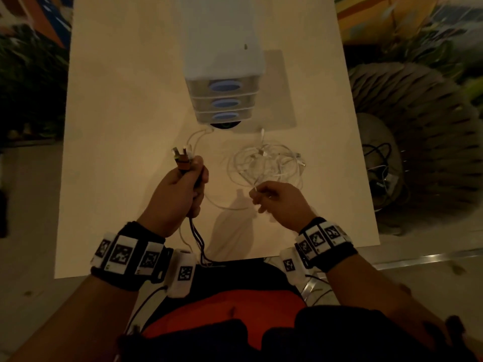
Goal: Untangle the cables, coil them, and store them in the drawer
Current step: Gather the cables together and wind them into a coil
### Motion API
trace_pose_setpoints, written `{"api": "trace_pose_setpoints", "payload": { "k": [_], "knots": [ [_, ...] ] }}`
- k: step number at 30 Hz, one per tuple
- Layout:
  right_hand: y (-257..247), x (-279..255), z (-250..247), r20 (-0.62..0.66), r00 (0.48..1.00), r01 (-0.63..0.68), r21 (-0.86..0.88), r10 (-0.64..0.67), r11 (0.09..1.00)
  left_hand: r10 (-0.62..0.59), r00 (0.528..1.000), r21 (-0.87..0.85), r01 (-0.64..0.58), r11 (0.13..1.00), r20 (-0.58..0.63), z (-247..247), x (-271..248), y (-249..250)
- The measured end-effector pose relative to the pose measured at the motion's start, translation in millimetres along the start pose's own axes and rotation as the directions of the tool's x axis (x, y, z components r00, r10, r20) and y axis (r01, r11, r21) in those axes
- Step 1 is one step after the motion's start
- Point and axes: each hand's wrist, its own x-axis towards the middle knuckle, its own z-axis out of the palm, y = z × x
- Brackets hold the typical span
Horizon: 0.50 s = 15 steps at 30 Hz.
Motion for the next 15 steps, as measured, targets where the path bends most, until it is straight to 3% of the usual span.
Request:
{"api": "trace_pose_setpoints", "payload": {
  "k": [2,5,7,9,12,15],
  "knots": [
    [3,1,2,0.089,0.996,-0.005,-0.165,0.020,0.986,-0.003,1.000,0.034,0.002,0.999,0.023,6,3,1],
    [6,4,6,0.199,0.980,0.088,-0.486,0.012,0.870,-0.001,0.998,0.065,-0.002,0.998,0.057,11,6,2],
    [2,7,1,0.126,0.992,0.085,-0.527,-0.022,0.845,0.003,0.998,0.079,-0.007,0.997,0.062,12,8,2],
    [0,13,-10,-0.035,0.996,0.055,-0.474,-0.081,0.879,0.006,0.998,0.085,-0.010,0.996,0.055,9,9,1],
    [0,34,-34,-0.286,0.947,0.031,-0.378,-0.149,0.925,-0.004,0.999,0.062,0.002,0.998,0.038,2,11,-2],
    [-5,65,-55,-0.270,0.957,-0.032,-0.455,-0.103,0.890,-0.018,1.000,0.042,0.017,0.999,0.020,-4,12,-4]
  ]
}}
